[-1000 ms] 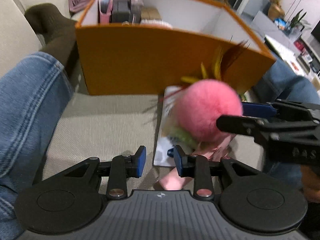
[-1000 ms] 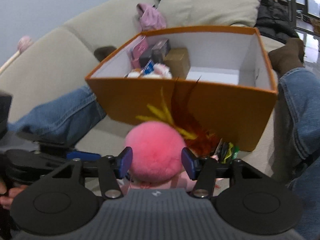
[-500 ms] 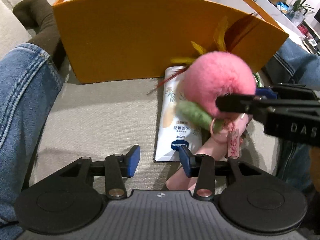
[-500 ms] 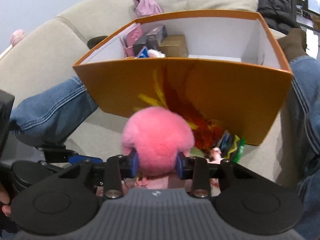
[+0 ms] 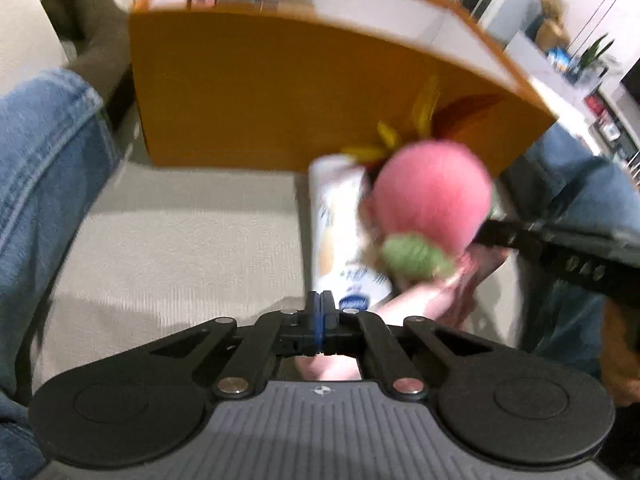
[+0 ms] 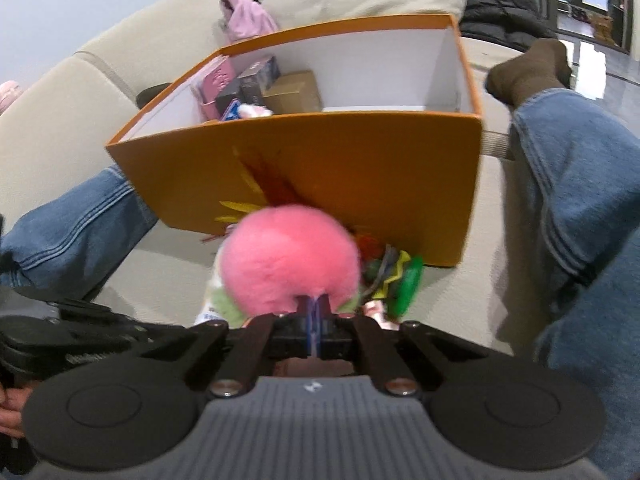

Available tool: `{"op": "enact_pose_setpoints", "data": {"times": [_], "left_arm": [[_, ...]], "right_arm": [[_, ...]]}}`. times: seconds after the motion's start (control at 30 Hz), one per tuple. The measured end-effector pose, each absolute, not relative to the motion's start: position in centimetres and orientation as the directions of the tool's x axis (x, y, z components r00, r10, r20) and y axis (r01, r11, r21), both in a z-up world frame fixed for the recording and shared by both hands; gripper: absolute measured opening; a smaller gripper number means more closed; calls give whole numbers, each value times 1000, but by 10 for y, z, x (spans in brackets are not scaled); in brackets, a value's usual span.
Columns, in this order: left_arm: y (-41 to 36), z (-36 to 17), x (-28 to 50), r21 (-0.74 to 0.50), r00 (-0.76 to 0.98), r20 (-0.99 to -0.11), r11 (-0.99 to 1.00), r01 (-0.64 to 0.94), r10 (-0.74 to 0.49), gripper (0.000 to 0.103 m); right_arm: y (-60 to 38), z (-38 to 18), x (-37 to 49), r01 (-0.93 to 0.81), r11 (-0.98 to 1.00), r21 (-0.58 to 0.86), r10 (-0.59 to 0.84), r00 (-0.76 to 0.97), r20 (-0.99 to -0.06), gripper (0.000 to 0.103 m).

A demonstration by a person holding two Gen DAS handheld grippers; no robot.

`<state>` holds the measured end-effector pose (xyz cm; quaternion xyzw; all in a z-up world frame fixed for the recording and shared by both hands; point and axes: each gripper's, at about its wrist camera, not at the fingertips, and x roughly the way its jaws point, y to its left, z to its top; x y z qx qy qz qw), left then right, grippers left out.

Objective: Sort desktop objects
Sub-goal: 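Grasp the white Vaseline tube with the left gripper while the right grasps the pink pompom, then lift the Vaseline tube with the left gripper and the pompom keychain with the right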

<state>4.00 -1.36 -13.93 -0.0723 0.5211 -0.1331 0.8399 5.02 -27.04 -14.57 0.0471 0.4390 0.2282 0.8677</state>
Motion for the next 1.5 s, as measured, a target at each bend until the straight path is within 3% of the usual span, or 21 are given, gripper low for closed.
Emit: {"op": "enact_pose_setpoints", "data": {"times": [0.17, 0.2, 0.3, 0.33, 0.37, 0.63, 0.67, 0.73, 1.03, 1.3, 1.5], "left_arm": [[-16, -132, 37, -234, 417, -861, 955, 184, -291, 1], [-17, -135, 37, -232, 399, -870, 955, 186, -289, 5], [-21, -142, 40, -226, 377, -885, 960, 168, -274, 41], [-22, -144, 39, -231, 372, -886, 959, 162, -276, 51], [-19, -146, 38, -234, 364, -890, 960, 152, -275, 52], [-41, -153, 38, -134, 368, -908, 970, 202, -202, 51], [-42, -153, 39, -136, 369, -907, 970, 202, -204, 48], [-43, -151, 39, -158, 371, -902, 968, 194, -222, 33], [-23, -146, 31, -277, 404, -869, 957, 82, -286, 11], [-9, -112, 36, -339, 510, -788, 935, 110, -345, 6], [-19, -83, 34, -296, 589, -745, 947, 129, -313, 5]], "right_arm": [[-273, -138, 44, -386, 870, 306, 478, 506, -718, 9], [-272, -138, 43, -401, 860, 315, 493, 494, -717, 12], [-266, -142, 42, -434, 837, 333, 523, 454, -721, 23], [-264, -143, 41, -442, 832, 335, 529, 448, -721, 23], [-263, -144, 41, -446, 830, 336, 531, 444, -722, 23], [-259, -153, 44, -441, 831, 339, 528, 432, -731, 23], [-259, -154, 45, -439, 830, 345, 531, 431, -729, 23], [-259, -155, 46, -435, 829, 351, 533, 425, -731, 24], [-258, -153, 42, -434, 835, 338, 521, 429, -738, 25], [-253, -151, 38, -458, 825, 330, 528, 420, -738, 27], [-244, -149, 38, -479, 813, 333, 542, 410, -734, 27]]}}
